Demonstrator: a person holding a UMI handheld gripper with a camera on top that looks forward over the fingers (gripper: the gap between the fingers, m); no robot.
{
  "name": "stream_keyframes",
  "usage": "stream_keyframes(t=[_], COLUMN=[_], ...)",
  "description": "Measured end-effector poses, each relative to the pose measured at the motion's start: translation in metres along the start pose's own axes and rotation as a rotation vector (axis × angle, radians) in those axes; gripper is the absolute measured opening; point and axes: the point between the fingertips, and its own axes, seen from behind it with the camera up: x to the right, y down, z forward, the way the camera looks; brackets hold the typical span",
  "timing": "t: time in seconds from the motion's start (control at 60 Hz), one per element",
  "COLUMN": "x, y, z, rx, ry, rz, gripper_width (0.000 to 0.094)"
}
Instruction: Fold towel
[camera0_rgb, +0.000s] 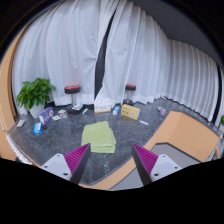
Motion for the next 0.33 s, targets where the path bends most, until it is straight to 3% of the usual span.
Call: stream_keyframes(t=[0.333], x=[0.000], y=[0.016], z=[-0.103], rx=[0.026], ry=[0.027], rz=[-0.020], gripper_width=[0.0853])
